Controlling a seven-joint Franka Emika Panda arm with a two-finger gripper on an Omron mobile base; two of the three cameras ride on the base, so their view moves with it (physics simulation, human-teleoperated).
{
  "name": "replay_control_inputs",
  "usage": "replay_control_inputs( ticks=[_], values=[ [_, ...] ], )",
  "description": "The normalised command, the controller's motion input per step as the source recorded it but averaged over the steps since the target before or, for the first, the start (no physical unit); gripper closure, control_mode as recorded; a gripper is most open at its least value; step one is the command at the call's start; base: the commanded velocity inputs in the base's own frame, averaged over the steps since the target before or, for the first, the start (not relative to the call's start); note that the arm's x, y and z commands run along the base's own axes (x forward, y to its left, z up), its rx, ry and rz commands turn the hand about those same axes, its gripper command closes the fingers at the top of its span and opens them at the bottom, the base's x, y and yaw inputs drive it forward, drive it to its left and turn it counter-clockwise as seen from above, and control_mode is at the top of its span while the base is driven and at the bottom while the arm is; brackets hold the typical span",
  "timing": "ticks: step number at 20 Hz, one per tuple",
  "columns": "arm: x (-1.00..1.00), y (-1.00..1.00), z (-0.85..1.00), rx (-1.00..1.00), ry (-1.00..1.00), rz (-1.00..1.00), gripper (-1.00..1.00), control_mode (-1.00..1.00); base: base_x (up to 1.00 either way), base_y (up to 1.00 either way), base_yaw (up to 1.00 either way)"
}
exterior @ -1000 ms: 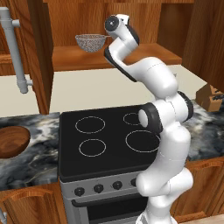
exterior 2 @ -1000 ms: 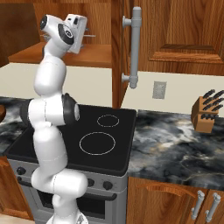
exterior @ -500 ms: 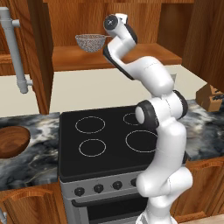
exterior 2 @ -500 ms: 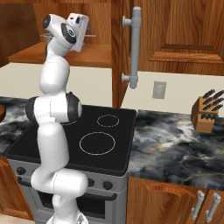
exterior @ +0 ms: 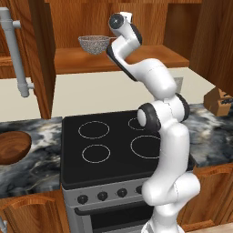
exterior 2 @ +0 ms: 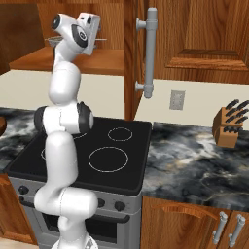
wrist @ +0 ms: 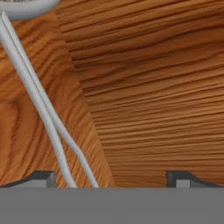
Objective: Open the cabinet and setup a tea strainer by placing it in the bowl upright.
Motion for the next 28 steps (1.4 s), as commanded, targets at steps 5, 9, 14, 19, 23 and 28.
replay_control_inputs(
  ticks=[5, 9, 14, 19, 23, 28],
  values=[
    [0.19, 0.00, -0.06, 0.00, 0.00, 0.05, -1.00, -1.00, 0.00, 0.00, 0.00],
    [0.03, 0.10, -0.02, 0.00, 0.00, 0.02, -1.00, -1.00, 0.00, 0.00, 0.00],
    [0.00, 0.11, -0.01, 0.00, 0.00, 0.01, 1.00, -1.00, 0.00, 0.00, 0.00],
    [0.00, 0.08, 0.00, 0.00, 0.00, 0.01, 1.00, -1.00, 0.00, 0.00, 0.00],
    [0.00, 0.04, 0.00, 0.00, 0.00, 0.01, 1.00, -1.00, 0.00, 0.00, 0.00],
    [0.00, 0.02, 0.00, 0.00, 0.00, 0.01, 1.00, -1.00, 0.00, 0.00, 0.00]
  ],
)
